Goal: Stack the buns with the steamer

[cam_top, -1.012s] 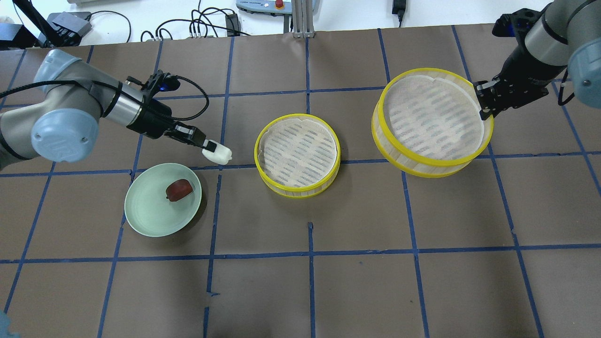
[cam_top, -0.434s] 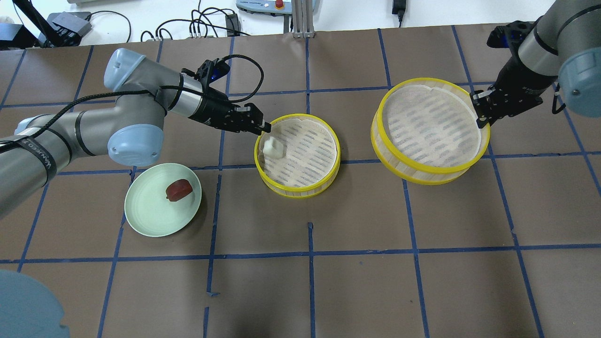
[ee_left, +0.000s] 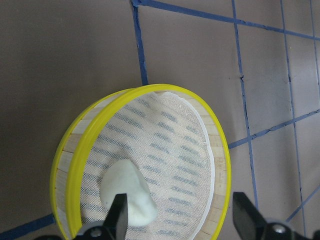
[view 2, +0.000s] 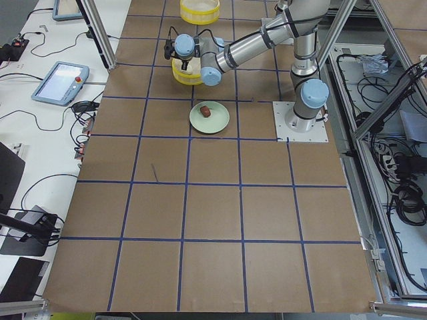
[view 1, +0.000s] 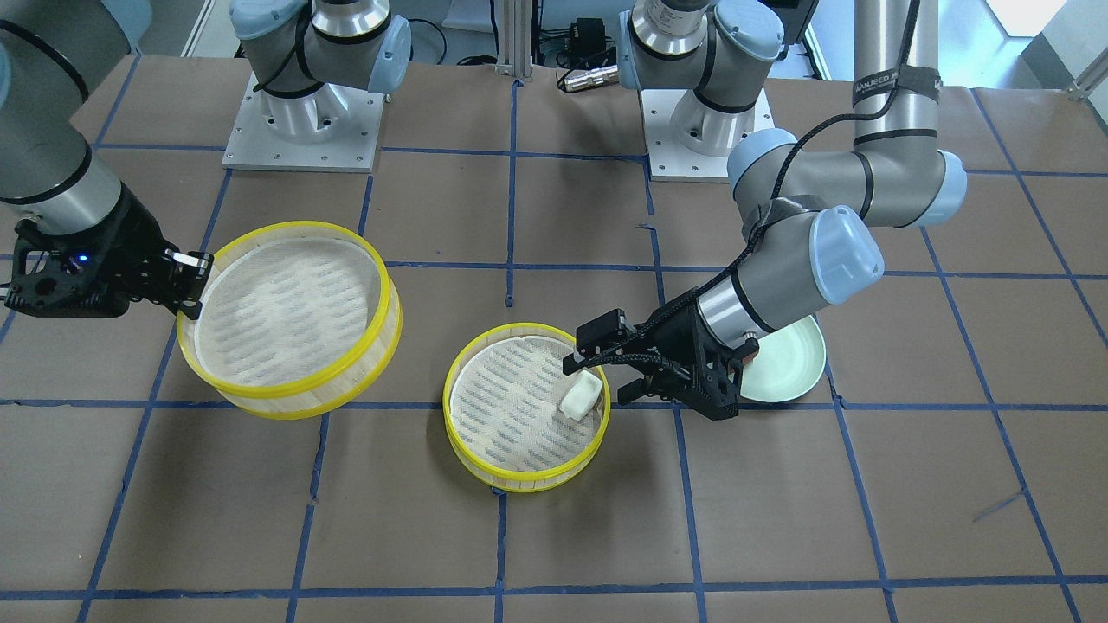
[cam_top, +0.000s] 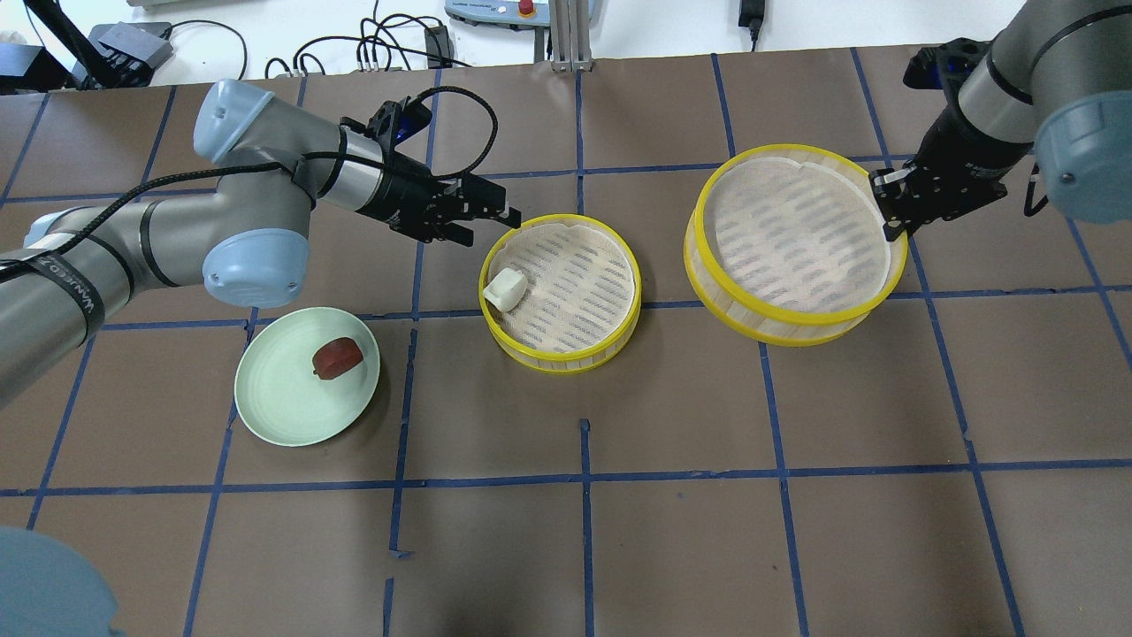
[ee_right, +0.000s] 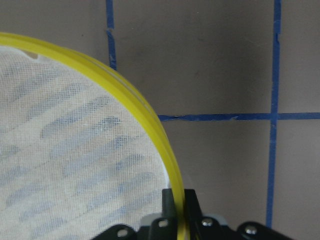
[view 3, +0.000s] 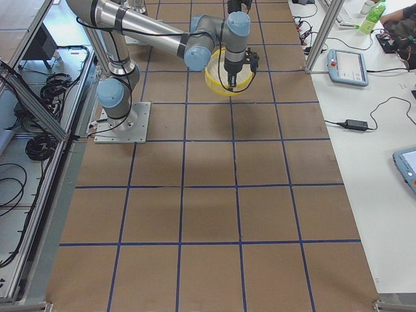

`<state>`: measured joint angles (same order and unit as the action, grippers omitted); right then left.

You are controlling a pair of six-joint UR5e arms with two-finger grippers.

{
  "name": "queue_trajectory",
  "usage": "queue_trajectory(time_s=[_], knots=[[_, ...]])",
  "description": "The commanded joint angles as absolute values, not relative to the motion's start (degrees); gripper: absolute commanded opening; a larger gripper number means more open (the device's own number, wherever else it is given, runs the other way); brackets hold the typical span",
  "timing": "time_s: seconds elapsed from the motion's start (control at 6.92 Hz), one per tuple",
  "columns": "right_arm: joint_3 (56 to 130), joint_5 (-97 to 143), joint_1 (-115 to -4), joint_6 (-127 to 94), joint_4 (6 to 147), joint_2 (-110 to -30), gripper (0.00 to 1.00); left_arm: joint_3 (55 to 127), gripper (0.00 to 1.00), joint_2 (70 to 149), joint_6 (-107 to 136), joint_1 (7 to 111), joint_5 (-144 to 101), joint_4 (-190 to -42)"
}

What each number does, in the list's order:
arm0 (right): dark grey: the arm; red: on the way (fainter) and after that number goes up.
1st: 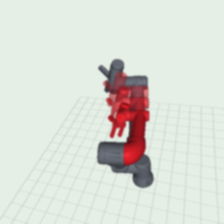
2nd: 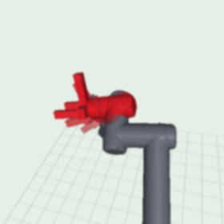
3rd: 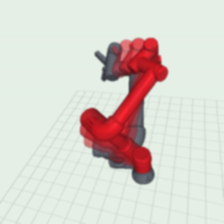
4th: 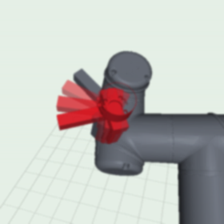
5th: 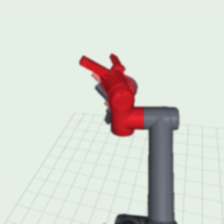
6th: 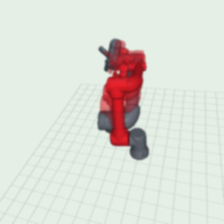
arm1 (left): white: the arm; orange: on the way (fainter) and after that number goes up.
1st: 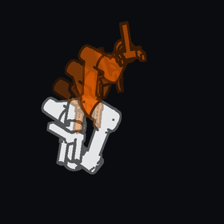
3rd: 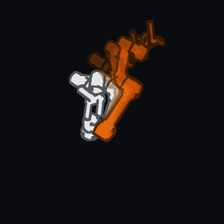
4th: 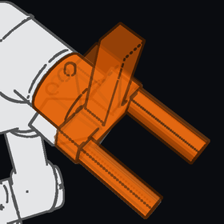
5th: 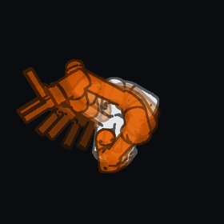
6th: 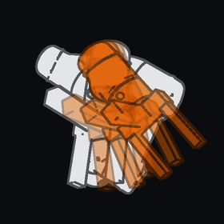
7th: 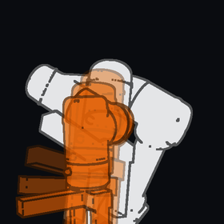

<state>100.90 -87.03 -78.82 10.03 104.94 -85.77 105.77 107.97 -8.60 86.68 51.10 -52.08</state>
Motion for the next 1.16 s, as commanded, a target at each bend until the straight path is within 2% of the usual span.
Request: queue_trajectory(time_s=[0.0,0.29,0.58,0.72,1.01], knots=[[100.9,-87.27,-89.85,-3.28,107.64,-85.08,0.04,107.39,1.0,106.62,-16.11,85.61,60.93,-54.38],[100.9,-87.1,-98.22,-14.8,110.38,-82.02,0.05,109.85,1.0,104.95,-32.7,85.17,81.61,-59.48],[100.9,-86.4,-101.6,-18.97,113.61,-78.77,0.05,111.44,0.99,104.94,-44.07,85.17,97.48,-60.64],[100.99,-86.4,-102.99,-20.2,117.56,-75.79,0.05,112.49,0.92,105.12,-48.73,85.08,100.86,-60.56],[100.9,-86.48,-104.24,-20.74,119.35,-73.83,0.06,113.02,0.9,107.12,-49.4,85.08,100.55,-60.55]])
